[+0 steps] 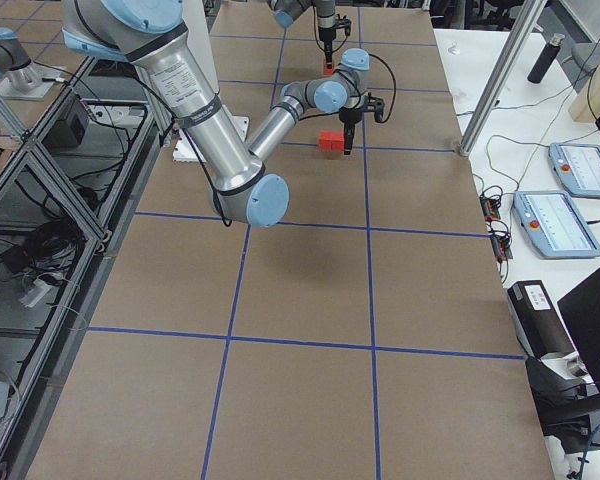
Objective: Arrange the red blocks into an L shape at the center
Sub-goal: 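Lift the red cube and carry it toward the center cubes with the left gripper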
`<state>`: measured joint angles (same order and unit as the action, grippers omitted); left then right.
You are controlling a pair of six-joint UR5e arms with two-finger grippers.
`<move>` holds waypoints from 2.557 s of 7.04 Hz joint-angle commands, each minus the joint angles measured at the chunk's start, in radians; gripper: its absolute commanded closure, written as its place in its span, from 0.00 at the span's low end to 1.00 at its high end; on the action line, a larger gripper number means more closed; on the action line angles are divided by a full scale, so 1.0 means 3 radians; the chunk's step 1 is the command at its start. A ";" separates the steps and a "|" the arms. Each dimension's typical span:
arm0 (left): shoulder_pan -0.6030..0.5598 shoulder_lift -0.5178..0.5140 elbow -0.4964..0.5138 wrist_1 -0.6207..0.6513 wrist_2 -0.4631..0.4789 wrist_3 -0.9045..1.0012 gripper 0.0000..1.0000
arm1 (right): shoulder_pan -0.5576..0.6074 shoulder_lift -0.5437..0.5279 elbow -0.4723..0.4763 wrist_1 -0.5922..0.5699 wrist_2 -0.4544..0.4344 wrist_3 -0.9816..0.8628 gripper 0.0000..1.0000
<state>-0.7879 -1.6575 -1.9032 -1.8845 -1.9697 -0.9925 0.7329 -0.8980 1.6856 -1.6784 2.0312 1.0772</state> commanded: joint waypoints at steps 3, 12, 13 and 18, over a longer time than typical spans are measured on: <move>-0.0171 -0.1022 0.0350 0.0495 -0.0010 0.1337 1.00 | 0.0073 -0.0095 0.0006 0.0235 0.0014 -0.0011 0.01; 0.0181 -0.1531 0.0494 0.0724 0.0261 0.2577 1.00 | 0.0124 -0.0146 0.0001 0.0354 0.0020 -0.0011 0.01; 0.0298 -0.1602 0.0606 0.0729 0.0266 0.2648 1.00 | 0.0159 -0.0161 0.0001 0.0354 0.0025 -0.0011 0.01; 0.0448 -0.1761 0.0684 0.0785 0.0363 0.2654 1.00 | 0.0370 -0.0427 0.0001 0.0476 0.0101 -0.0395 0.01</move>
<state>-0.6559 -2.1832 -1.6992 -1.6572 -1.8772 -0.1855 0.8425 -1.0228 1.6858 -1.5362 2.0614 0.9617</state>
